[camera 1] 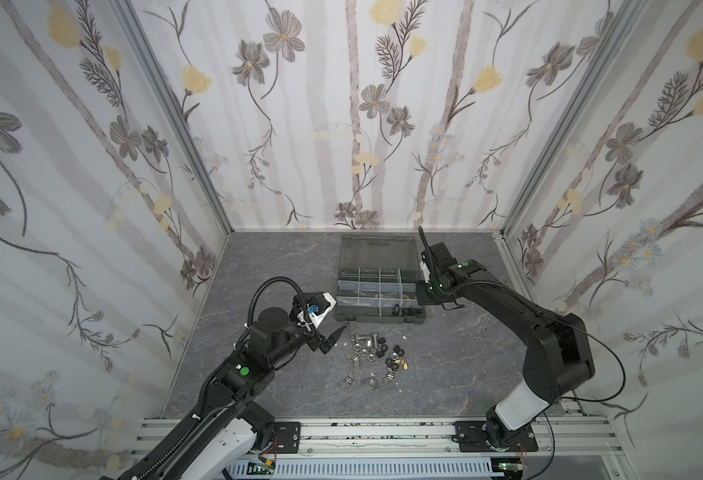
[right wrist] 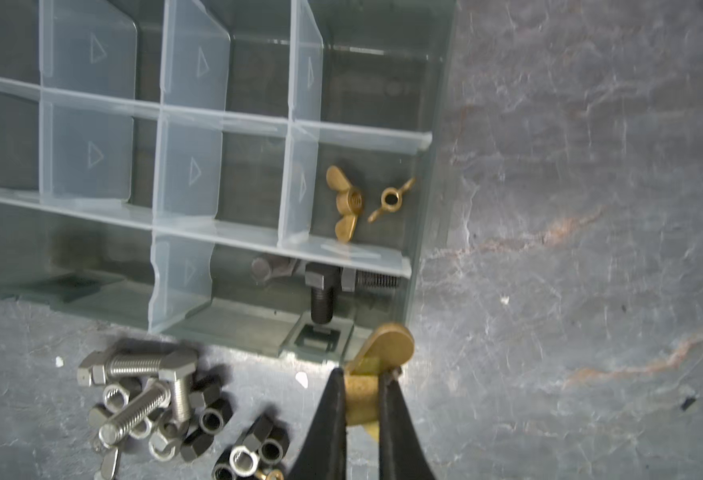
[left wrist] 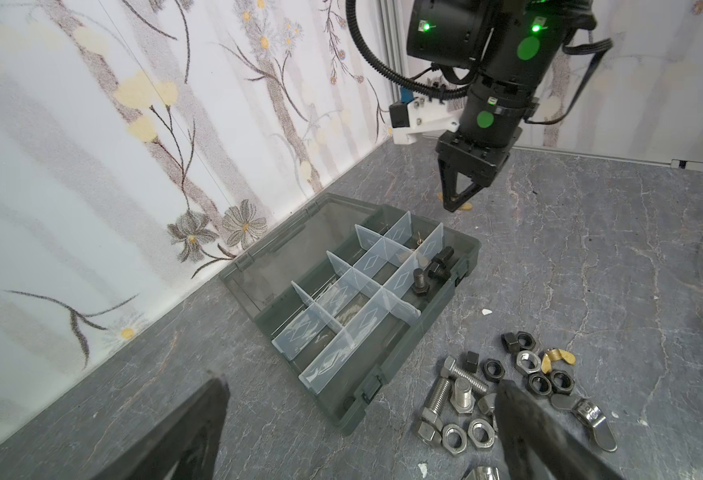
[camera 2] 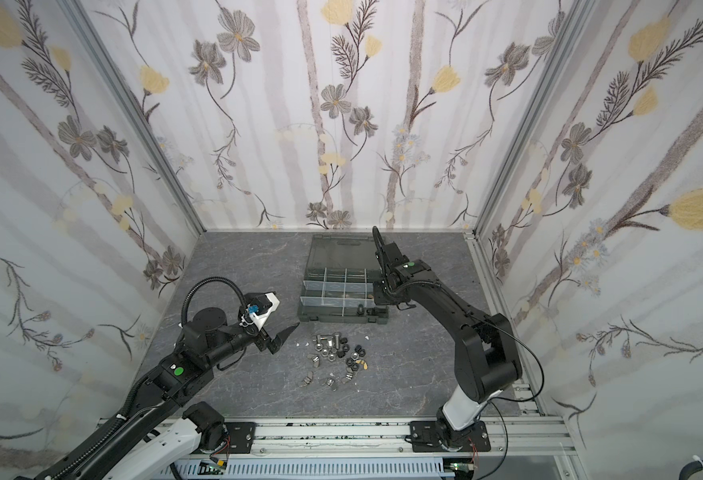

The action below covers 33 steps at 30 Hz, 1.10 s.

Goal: Sort the screws and nuts into containers
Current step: 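Carry the brass wing nut into the wing-nut compartment and release it, then return the right gripper to the pile and grasp another brass wing nut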

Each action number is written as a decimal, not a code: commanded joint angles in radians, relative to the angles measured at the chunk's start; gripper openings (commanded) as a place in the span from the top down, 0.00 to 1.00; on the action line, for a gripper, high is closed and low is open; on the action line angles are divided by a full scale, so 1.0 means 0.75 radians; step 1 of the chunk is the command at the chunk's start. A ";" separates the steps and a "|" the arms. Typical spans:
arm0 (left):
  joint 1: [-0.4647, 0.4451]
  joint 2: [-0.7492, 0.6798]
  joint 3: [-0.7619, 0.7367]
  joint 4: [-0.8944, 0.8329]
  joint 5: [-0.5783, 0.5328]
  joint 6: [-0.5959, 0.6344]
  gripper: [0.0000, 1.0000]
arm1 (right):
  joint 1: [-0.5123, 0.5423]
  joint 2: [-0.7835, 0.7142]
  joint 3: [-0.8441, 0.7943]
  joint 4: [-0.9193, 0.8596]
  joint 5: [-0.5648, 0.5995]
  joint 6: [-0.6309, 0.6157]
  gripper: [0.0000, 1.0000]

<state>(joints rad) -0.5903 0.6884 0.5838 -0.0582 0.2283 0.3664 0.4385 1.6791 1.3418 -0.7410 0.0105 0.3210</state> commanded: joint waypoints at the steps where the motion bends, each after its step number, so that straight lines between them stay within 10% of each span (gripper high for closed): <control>1: -0.002 0.002 0.016 0.024 -0.005 0.010 0.00 | -0.025 0.115 0.153 -0.066 0.052 -0.129 0.90; 33: 0.000 0.006 0.035 -0.015 -0.055 0.064 0.00 | -0.022 0.388 0.353 -0.093 0.032 -0.261 0.74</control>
<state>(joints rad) -0.5915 0.6964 0.5980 -0.0807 0.1909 0.3931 0.4160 2.0102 1.6028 -0.7792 0.0288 0.1448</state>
